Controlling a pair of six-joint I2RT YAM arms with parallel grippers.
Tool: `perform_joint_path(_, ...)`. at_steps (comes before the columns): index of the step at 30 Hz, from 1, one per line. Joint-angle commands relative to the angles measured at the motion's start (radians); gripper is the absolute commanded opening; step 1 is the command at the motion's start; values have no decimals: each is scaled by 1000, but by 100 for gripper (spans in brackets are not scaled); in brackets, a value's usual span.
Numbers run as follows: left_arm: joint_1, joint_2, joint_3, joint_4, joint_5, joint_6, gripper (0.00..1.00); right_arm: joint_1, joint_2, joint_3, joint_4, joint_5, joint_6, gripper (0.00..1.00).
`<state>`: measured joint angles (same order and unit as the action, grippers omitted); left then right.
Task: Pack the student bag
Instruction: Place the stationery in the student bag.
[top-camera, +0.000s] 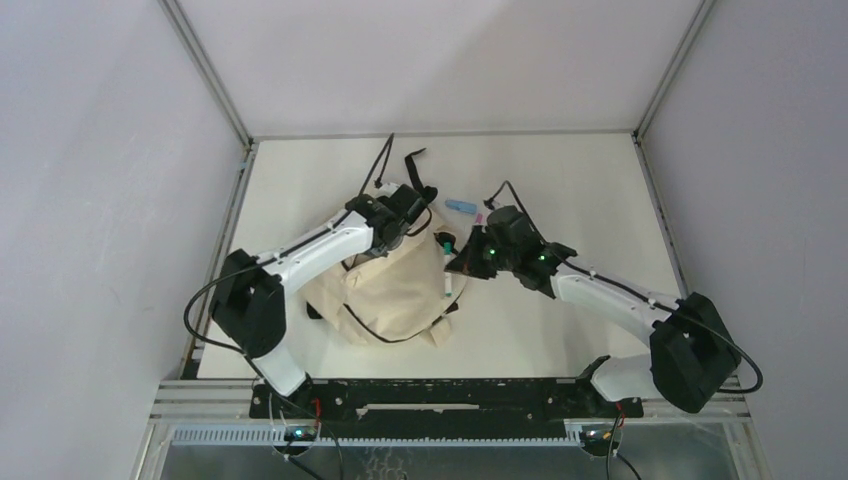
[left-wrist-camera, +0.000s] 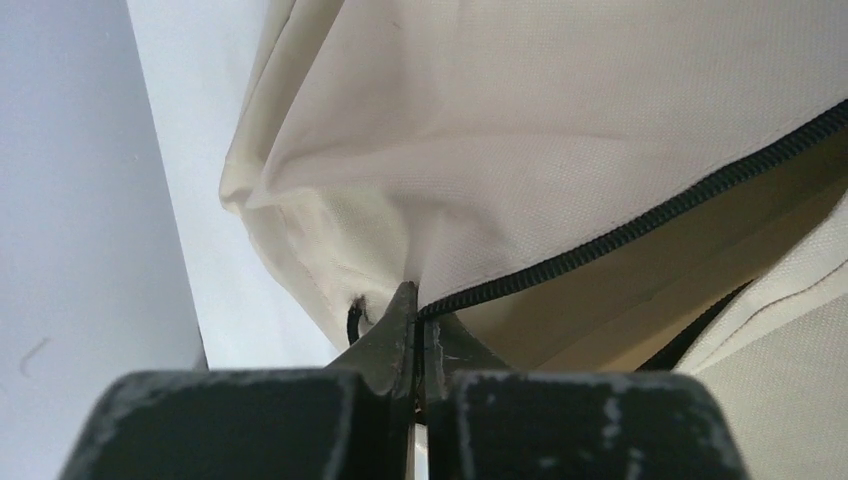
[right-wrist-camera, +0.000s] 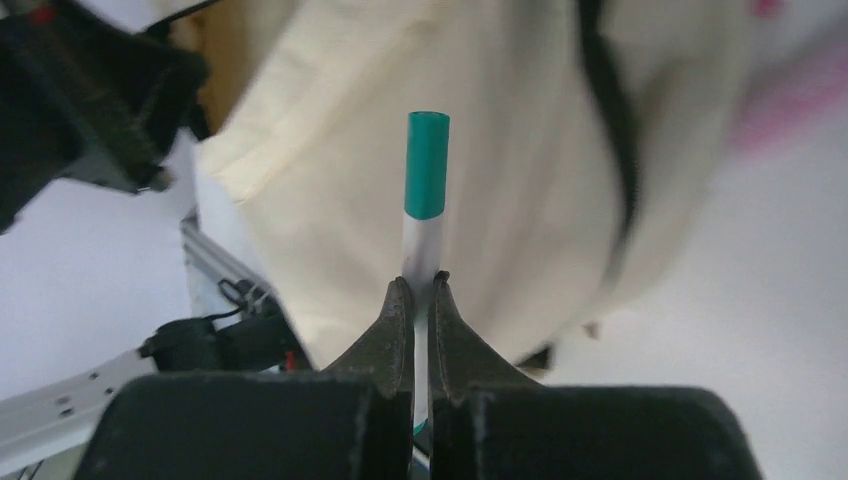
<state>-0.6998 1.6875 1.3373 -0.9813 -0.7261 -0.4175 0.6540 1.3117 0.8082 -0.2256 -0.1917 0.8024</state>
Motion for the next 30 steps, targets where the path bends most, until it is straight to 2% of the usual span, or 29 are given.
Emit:
perform_joint_path(1, 33, -105, 42, 54, 67, -1, 0, 66, 49, 120, 143, -71, 33, 0)
perform_joint_path(8, 169, -224, -45, 166, 373, -3, 0, 106, 194, 181, 342, -228, 141, 0)
perform_joint_path(11, 197, -253, -68, 195, 451, 5, 0, 120, 251, 191, 416, -265, 188, 0)
perform_joint_path(24, 201, -275, -124, 243, 589, 30, 0, 125, 454, 313, 492, -309, 326, 0)
perform_joint_path(30, 203, -293, -142, 246, 585, 29, 0, 82, 555, 390, 472, -305, 435, 0)
